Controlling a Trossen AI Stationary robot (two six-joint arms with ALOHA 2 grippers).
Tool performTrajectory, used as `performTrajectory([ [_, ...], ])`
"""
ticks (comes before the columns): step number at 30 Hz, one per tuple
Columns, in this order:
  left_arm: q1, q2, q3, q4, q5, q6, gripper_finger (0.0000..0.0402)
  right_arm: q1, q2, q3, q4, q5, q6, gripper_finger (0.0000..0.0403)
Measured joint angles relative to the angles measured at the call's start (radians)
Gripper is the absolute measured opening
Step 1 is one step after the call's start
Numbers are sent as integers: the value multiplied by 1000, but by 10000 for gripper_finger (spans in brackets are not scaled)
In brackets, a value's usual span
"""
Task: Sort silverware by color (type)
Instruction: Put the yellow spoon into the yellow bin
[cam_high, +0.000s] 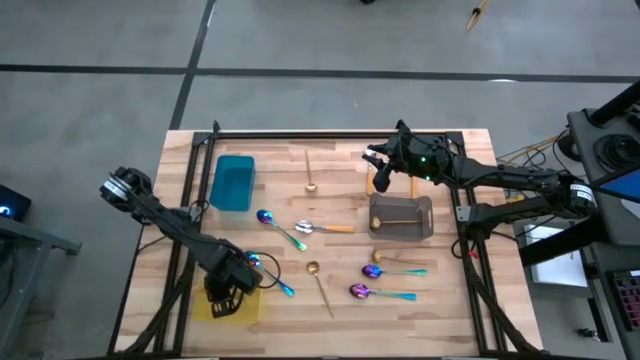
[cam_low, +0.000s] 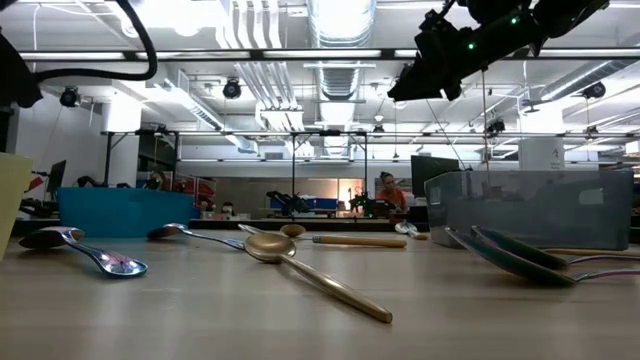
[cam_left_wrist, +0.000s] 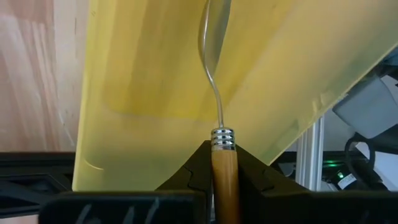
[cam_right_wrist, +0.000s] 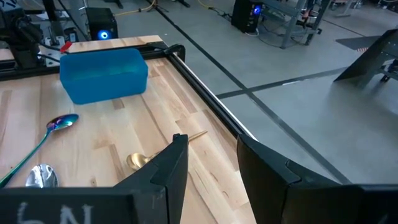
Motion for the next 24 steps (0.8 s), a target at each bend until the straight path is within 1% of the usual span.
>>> performTrajectory([
  [6, 0, 22, 0, -1, 3, 3, 19, 0, 0, 0, 0, 0, 0, 128],
  [13, 0, 26, 0, -45, 76, -28, 24, 0, 0, 0, 0, 0, 0, 128],
  [17, 0, 24, 0, -50, 76, -35, 37, 0, 0, 0, 0, 0, 0, 128],
  [24, 0, 24, 0, -51, 76, -44, 73, 0, 0, 0, 0, 0, 0, 128],
])
